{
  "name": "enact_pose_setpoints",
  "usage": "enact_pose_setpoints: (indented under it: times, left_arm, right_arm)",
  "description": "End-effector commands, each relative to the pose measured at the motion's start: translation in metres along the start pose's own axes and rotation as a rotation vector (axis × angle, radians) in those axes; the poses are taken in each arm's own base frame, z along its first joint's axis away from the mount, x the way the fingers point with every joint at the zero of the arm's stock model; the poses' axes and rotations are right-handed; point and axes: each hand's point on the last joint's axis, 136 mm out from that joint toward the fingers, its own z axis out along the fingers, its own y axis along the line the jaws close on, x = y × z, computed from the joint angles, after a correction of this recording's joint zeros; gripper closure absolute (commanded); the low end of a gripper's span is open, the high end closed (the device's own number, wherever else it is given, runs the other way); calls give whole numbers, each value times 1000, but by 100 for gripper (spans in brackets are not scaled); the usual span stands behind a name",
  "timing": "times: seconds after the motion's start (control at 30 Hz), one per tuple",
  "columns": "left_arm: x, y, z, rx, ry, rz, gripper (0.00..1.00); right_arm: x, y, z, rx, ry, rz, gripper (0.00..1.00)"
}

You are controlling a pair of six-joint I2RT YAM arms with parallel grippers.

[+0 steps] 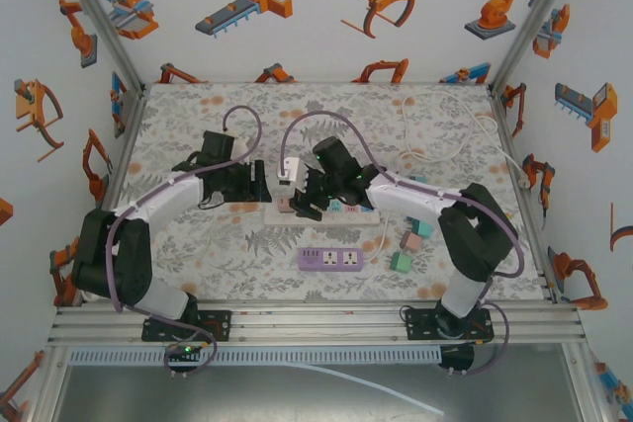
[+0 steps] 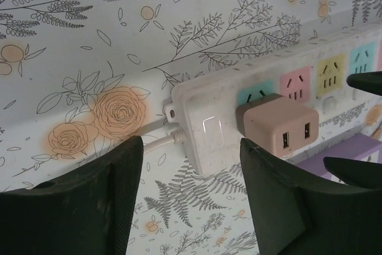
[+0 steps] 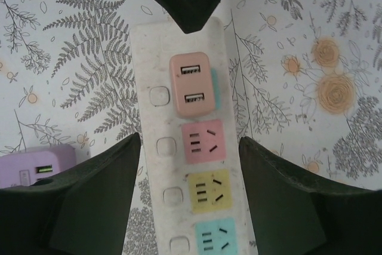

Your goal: Pull the plug off the socket

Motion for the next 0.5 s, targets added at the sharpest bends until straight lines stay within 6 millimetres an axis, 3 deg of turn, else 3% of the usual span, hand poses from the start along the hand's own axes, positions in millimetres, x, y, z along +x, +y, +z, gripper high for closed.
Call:
enact_pose_setpoints:
  times: [0.0, 0.33, 0.47]
  left_arm:
    - [-2, -1, 7, 24, 13, -20, 40]
    - [11, 2, 25, 42, 77, -29, 48]
    - [19, 2, 29, 53, 112, -38, 49]
  right_arm:
    - [-25, -4, 7, -32, -90, -57, 38]
    - [-18, 1, 26, -85, -129, -35, 49]
    - [-18, 1, 30, -87, -144, -44, 60]
